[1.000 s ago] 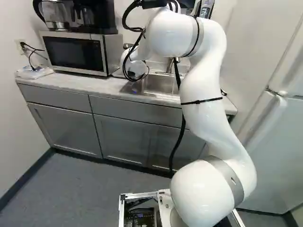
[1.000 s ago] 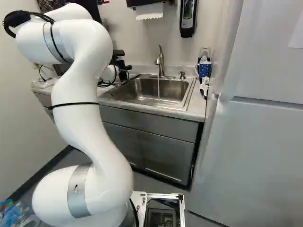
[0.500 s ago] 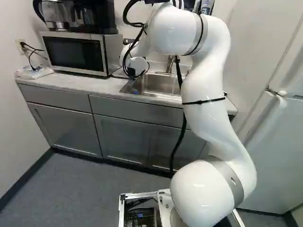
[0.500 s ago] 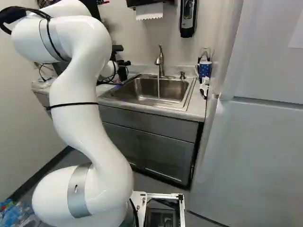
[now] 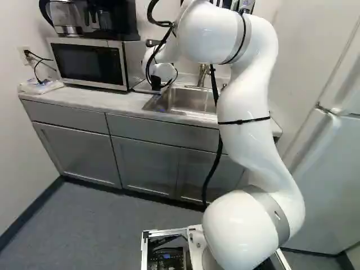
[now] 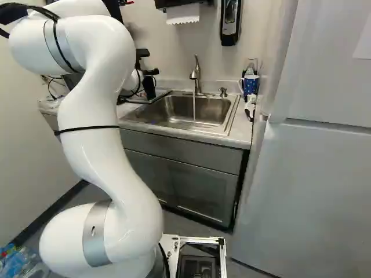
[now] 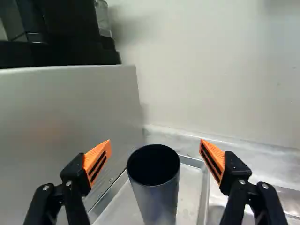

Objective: Rinse the cup and place it in the tray

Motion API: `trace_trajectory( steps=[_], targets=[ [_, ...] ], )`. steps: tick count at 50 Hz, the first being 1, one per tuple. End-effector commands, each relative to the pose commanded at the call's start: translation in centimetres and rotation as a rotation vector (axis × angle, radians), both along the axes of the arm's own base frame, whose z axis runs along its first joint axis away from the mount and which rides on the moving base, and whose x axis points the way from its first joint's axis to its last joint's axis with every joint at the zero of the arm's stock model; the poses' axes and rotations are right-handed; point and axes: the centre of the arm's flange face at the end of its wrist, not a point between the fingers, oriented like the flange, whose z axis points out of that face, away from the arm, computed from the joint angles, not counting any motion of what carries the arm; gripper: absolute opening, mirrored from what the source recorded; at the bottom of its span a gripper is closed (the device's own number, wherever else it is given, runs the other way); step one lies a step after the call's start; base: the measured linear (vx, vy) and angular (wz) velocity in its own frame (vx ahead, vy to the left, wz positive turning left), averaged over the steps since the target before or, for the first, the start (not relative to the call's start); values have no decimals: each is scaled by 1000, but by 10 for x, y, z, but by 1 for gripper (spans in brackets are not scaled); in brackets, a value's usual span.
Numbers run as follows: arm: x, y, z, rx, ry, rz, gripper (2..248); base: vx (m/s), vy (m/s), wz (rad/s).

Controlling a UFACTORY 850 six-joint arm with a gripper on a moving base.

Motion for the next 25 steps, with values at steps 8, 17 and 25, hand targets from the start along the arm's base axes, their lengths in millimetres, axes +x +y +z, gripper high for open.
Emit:
trace_trajectory(
  steps=[8, 17, 25],
  targets=[
    [0, 0, 9, 4, -14, 0, 247, 0, 0, 0],
    [-1, -1, 20, 9, -30, -2, 247, 0, 0, 0],
    [-2, -3, 29, 13, -44, -3, 247, 0, 0, 0]
  ],
)
